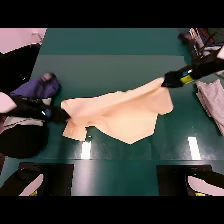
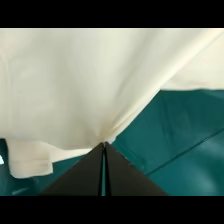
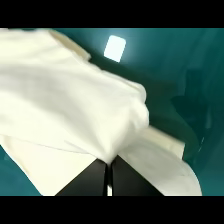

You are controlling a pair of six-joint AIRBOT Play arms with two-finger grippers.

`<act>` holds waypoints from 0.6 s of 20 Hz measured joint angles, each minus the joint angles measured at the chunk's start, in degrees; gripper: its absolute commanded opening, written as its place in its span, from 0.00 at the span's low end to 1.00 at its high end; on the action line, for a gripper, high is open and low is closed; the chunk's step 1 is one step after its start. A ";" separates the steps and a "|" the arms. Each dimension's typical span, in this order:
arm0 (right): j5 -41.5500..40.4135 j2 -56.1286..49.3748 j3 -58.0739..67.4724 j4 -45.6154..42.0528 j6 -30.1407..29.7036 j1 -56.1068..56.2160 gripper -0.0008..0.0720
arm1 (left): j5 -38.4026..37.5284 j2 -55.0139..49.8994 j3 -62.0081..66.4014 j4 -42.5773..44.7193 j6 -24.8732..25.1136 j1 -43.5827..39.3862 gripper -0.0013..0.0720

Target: Fold the shirts.

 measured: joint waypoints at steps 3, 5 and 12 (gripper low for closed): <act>-1.40 -1.01 -3.58 0.09 0.04 0.26 0.03 | 1.44 -0.02 -8.20 -3.32 2.29 0.00 0.77; -1.88 -1.25 -4.61 0.28 0.04 0.39 0.03 | 2.27 -0.02 -9.64 -4.96 3.04 0.00 0.77; -2.43 -1.55 -5.64 0.31 0.07 0.39 0.03 | 10.32 -2.82 4.90 5.20 -0.81 0.02 0.76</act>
